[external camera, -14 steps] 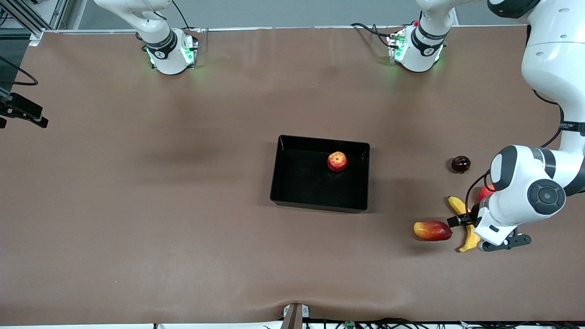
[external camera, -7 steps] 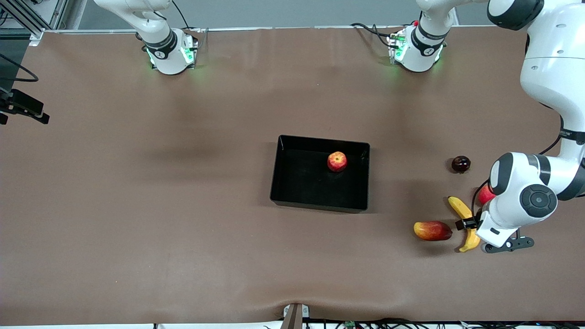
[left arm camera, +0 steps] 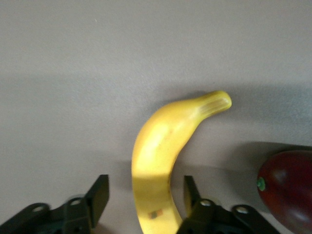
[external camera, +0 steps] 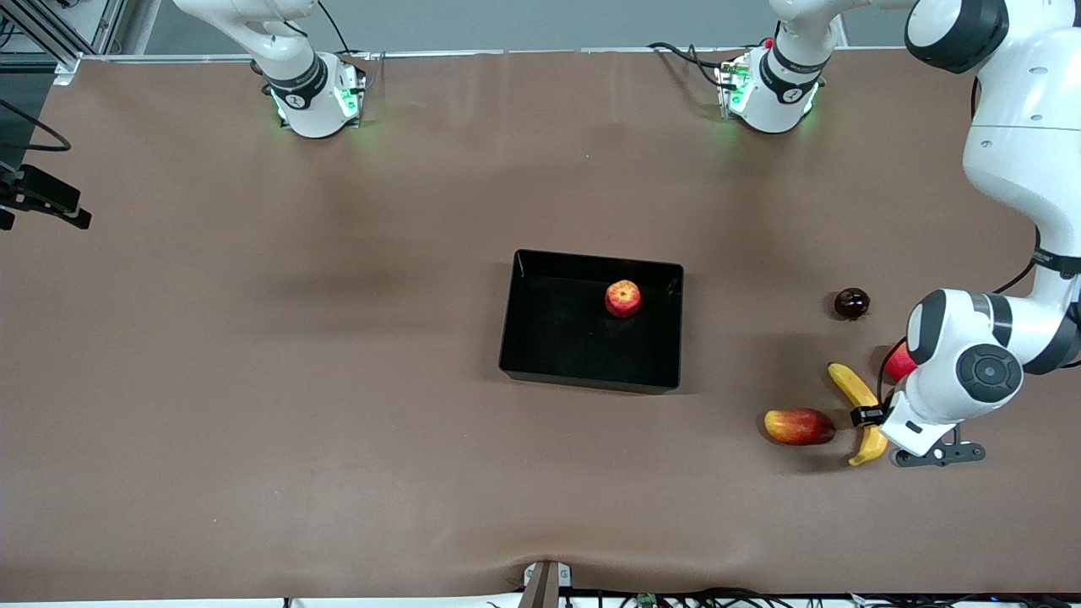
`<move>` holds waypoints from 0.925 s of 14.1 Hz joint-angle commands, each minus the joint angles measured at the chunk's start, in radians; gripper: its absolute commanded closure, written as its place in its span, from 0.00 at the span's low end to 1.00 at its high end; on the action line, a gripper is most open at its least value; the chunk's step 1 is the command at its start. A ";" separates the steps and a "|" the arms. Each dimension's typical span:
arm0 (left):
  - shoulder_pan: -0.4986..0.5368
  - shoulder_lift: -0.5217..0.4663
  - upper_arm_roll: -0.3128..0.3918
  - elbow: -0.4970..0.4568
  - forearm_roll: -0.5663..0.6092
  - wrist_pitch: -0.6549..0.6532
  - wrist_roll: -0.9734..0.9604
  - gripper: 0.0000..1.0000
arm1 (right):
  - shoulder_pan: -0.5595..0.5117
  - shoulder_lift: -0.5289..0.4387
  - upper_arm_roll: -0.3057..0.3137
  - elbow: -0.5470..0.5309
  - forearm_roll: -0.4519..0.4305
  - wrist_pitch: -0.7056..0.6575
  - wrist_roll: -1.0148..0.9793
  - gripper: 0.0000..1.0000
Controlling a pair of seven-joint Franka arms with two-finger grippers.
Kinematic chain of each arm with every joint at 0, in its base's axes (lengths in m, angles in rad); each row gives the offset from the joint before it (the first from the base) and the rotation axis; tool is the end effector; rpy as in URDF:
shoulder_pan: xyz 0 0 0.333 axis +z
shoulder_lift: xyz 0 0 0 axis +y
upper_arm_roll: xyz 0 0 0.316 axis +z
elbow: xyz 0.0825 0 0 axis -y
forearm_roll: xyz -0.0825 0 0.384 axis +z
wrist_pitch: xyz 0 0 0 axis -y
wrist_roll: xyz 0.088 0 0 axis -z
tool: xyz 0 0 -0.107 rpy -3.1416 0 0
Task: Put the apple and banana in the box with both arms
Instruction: 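Move the left gripper to the yellow banana and grasp it, then lift the banana and carry it over the box with the left gripper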
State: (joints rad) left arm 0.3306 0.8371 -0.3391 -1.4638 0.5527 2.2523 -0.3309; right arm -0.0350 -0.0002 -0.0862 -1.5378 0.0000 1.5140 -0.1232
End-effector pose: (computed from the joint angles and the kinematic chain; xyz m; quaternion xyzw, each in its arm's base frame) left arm 0.7190 0.0527 0.2021 -0.9952 -0.0393 -0.0226 0.0868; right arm 0.5449 -0.0664 0.6352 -0.9999 -0.0010 0.0117 0.0014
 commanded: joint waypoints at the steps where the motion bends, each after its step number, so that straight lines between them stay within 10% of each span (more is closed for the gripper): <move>1: 0.007 0.010 -0.006 -0.010 0.024 0.016 0.007 0.62 | -0.013 0.002 0.011 0.021 0.008 -0.015 0.016 0.00; 3: 0.007 0.002 -0.006 -0.012 0.024 0.015 0.012 1.00 | -0.014 0.002 0.011 0.021 0.009 -0.015 0.016 0.00; 13: 0.007 -0.214 -0.224 -0.009 0.003 -0.310 -0.010 1.00 | -0.014 0.002 0.011 0.022 0.008 -0.024 0.017 0.00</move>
State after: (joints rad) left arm 0.3361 0.7039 -0.5074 -1.4455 0.5533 2.0294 -0.3324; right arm -0.0350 -0.0002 -0.0853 -1.5329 0.0004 1.5062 -0.1227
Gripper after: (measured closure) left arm 0.652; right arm 0.000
